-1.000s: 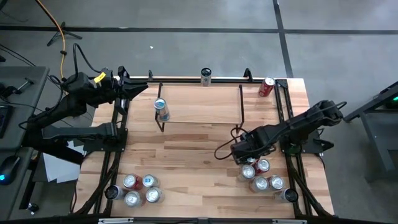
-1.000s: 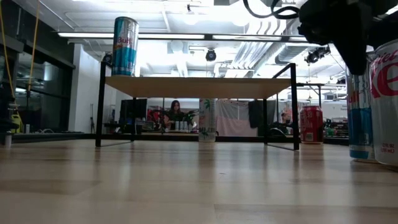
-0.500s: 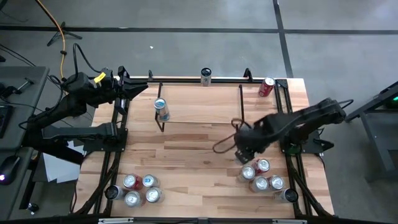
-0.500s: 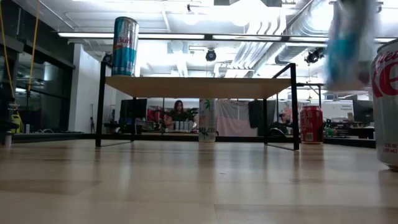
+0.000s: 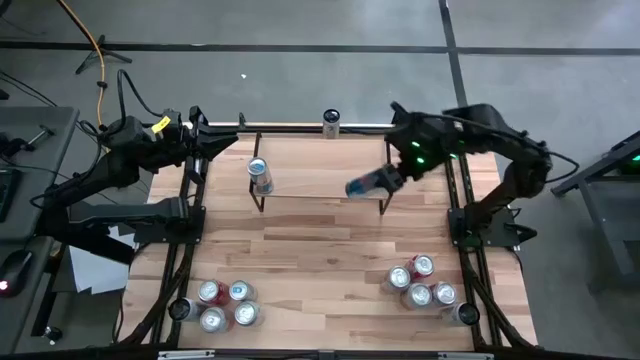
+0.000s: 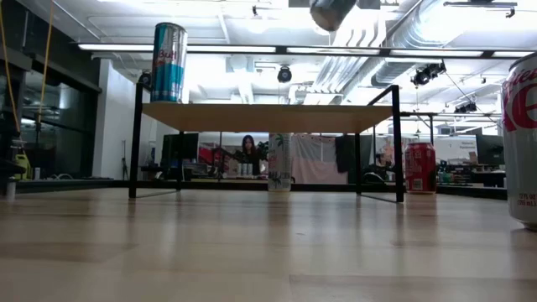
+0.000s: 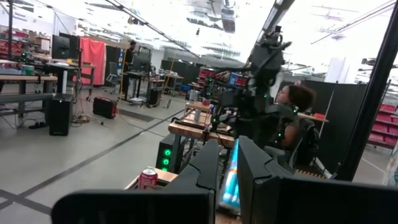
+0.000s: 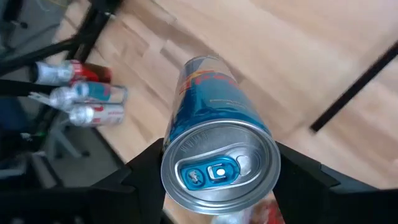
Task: Place canned beverage on shelf
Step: Put the right blue soda can aligned with the other blue soda can on the shelf
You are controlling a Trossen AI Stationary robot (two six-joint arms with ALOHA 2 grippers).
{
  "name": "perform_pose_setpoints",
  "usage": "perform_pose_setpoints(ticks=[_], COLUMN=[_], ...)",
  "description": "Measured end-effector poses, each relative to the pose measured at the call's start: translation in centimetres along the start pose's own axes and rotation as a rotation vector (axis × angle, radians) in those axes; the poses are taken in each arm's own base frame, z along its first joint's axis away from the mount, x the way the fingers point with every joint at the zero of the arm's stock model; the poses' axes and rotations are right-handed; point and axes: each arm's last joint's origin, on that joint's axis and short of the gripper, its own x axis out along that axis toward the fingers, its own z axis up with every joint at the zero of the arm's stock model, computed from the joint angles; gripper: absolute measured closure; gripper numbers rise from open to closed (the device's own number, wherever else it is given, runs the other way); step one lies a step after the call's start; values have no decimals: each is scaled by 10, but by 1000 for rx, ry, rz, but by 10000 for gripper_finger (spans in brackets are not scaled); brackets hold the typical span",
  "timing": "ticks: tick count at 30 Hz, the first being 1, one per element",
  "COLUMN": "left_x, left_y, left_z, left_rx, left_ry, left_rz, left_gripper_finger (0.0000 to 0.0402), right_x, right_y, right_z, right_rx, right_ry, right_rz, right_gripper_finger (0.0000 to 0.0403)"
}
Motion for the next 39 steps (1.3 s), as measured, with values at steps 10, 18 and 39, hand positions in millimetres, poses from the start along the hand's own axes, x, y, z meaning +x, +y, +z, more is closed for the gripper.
perform_pose_setpoints(ticks=[10, 18, 39], left_x=[0, 0, 4], left_y=[0, 0, -1], left_z=[0, 2, 6], left_rx=[-27, -50, -46], left_ry=[-3, -24, -69], left_rz=[0, -5, -15], left_gripper_finger=[399, 399, 399], right_x=[56, 69, 43], right_y=[3, -12, -70], right_z=[59, 69, 19], right_rx=[-144, -157, -25], right_ry=[41, 67, 136], right_rz=[-58, -114, -196], right_gripper_finger=[183, 183, 183])
